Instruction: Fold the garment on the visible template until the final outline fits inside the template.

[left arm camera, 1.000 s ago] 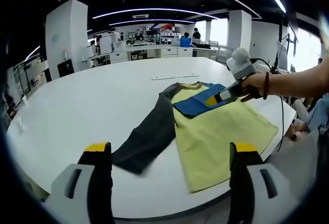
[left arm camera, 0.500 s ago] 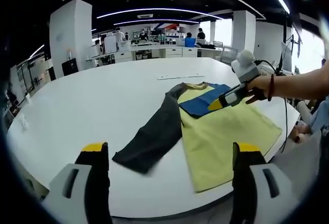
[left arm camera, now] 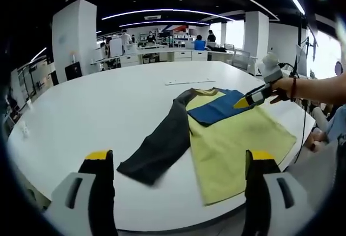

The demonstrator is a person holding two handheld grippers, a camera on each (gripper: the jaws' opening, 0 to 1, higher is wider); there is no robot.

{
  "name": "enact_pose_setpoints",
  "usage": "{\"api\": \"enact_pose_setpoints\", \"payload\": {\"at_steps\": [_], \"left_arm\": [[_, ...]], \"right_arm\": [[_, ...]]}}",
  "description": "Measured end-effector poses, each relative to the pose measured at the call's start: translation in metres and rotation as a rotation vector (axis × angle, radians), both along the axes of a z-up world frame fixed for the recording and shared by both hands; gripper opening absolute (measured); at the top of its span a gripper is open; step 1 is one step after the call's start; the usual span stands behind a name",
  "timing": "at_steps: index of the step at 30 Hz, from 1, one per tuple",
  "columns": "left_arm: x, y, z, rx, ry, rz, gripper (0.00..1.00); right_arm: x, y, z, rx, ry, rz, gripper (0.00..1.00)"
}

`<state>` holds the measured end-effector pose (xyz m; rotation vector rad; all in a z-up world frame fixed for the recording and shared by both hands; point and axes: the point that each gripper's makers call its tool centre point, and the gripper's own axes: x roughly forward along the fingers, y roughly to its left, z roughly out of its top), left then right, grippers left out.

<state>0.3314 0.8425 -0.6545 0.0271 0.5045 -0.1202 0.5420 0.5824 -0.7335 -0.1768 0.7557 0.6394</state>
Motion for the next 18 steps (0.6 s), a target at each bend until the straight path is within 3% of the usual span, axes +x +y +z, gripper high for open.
{"api": "enact_pose_setpoints", "payload": {"at_steps": [8, 18], "left_arm": [[0.000, -0.002, 0.002, 0.006, 0.002, -0.005, 0.99], [0.000, -0.003, 0.003, 0.011, 0.002, -0.007, 0.96]], "right_arm": [[0.011, -0.058, -0.002, -0.034, -0.012, -0.112, 0.67], [0.019, -0.099, -0.011, -0.030, -0.023, -0.232, 0.41]]}}
